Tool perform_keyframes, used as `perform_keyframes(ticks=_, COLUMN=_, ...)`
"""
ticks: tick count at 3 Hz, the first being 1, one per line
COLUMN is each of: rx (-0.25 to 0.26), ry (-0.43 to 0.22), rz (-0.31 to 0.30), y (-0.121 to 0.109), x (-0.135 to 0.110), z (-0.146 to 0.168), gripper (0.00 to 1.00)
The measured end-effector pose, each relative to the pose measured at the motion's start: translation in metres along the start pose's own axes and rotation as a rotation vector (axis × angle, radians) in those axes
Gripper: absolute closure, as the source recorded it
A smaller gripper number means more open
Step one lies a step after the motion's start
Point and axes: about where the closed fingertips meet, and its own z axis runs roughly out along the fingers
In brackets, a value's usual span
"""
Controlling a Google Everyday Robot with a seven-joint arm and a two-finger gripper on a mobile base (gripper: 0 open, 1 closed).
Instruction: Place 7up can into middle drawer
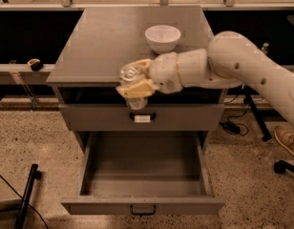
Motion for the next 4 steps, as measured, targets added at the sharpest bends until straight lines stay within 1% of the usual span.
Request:
perform_keyframes(ticks=1, rx=0.052, ry=0.017, rz=-0.031, y=-0.001, x=0.019, z=-0.038, gripper=1.0)
perform_keyframes(ticks=2, rx=0.035, ry=-0.03, rz=0.039, y=0.01, x=0.057, z=-0.019, gripper=1.0)
perform_keyframes(ticks=3, rx=-0.037, ry=-0.05, rz=0.124, y=0.039, x=0.142, z=-0.002, gripper=1.0)
perform_keyframes(ticks=4, rx=-0.106, ry=-0.033, rz=0.163, y=0.058, x=0.19, z=0.005, gripper=1.0)
